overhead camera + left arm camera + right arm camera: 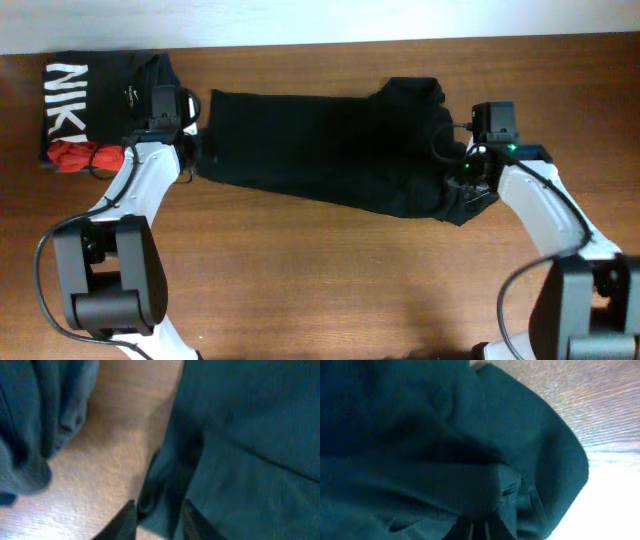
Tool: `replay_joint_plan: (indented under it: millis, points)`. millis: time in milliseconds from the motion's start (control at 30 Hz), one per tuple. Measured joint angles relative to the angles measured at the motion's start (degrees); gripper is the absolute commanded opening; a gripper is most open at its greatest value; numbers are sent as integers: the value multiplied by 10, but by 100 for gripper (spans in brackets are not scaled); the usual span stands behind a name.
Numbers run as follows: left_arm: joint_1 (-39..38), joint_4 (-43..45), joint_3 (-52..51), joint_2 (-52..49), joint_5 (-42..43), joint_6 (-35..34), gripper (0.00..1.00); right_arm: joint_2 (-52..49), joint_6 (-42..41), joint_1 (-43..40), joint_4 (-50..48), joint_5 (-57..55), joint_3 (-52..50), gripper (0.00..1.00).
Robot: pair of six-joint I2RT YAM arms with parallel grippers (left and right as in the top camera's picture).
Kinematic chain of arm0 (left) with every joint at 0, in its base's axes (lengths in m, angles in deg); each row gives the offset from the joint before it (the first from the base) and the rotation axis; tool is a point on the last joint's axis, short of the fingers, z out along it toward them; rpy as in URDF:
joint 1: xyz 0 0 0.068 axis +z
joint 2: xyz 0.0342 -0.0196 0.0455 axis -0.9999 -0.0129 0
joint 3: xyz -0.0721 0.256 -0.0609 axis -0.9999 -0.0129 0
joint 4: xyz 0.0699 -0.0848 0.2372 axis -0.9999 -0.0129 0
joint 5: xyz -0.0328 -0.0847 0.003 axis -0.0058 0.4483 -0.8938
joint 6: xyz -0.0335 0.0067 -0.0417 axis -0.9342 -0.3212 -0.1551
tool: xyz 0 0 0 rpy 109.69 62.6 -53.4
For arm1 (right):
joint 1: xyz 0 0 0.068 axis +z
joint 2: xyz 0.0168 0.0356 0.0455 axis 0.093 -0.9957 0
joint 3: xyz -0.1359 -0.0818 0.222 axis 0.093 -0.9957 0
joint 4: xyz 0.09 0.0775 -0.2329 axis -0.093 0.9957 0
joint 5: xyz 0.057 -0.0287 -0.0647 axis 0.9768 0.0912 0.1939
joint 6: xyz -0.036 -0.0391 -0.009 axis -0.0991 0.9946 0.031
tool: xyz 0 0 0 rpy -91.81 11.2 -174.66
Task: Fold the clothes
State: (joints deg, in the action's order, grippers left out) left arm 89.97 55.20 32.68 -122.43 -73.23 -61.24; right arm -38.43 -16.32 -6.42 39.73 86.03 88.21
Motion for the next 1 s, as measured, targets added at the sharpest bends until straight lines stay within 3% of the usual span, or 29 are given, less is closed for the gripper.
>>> replay_joint_plan:
  millis: [33,67,167,200,267,400,567,767,1000]
  points:
    - [0,14,0,0,0,-1,83,-13,0,0,-11,-1,0,30]
    - [0,35,-1,0,-2,-1,85,-16,0,0,-13,-1,0,37]
    - [0,59,-1,-1,-2,-1,87,-21,1,0,-18,-3,1,45]
    - [0,63,-1,-1,-2,0,91,-21,0,0,-9,-2,7,47]
    - [0,61,-1,-1,-2,0,93,-20,1,0,24,0,26,57]
    - [0,-61,68,-10,23,24,93,-13,40,-1,176,31,192,78]
    - [0,-179,231,-12,40,58,93,-2,90,-1,209,42,334,82]
    - [-1,-183,364,-42,56,73,92,-8,118,-1,161,46,350,82]
    - [-9,-180,475,-215,78,75,91,-71,126,-1,158,46,350,82]
